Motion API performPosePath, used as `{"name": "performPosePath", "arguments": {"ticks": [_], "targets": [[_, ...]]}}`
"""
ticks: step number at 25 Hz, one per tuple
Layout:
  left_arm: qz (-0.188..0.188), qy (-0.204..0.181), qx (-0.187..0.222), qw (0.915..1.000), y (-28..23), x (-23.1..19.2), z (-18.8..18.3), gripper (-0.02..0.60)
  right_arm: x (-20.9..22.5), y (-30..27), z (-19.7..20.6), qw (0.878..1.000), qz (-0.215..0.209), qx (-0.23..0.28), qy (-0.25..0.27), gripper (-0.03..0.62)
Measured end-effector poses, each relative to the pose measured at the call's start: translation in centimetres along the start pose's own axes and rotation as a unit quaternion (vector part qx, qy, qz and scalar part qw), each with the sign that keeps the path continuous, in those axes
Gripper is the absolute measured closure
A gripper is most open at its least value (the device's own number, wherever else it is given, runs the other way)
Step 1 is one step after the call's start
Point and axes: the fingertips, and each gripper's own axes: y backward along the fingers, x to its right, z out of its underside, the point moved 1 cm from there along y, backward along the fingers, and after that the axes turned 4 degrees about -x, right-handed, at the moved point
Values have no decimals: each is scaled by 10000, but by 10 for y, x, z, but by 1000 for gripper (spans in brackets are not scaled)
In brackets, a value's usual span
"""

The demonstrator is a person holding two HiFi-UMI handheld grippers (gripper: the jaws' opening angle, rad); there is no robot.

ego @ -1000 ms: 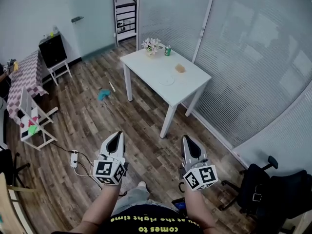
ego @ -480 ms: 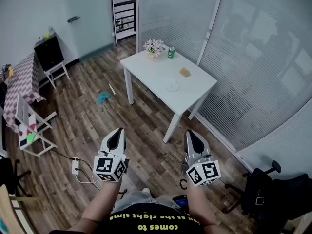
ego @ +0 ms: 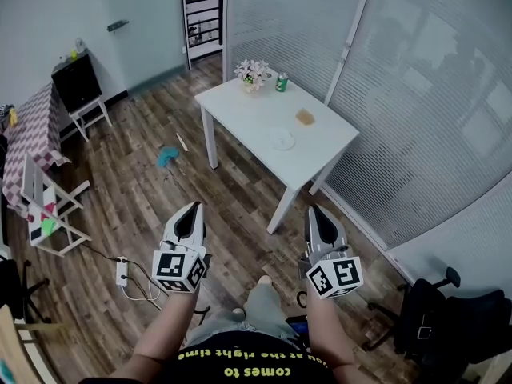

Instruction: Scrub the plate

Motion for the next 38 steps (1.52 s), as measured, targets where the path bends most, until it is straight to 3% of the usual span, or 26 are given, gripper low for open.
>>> {"name": "performPosePath", "arguments": {"ticks": [8, 16, 28, 38], "targets": [[-249, -210, 196, 9993, -46, -11, -9, 580, 31, -53, -1, 9999, -130, 29, 5, 588], [-429, -87, 173, 9989, -130, -21, -17, 580, 87, -126, -3, 9995, -312, 0, 13, 588], [-1039, -158, 328, 9939, -244, -37, -32, 580, 178, -232, -15, 9978, -659, 33, 31, 588], [-1122, -87, 195, 9935, -297, -31, -29, 580, 217, -271, -23, 9966, -816, 71, -6, 588]]}}
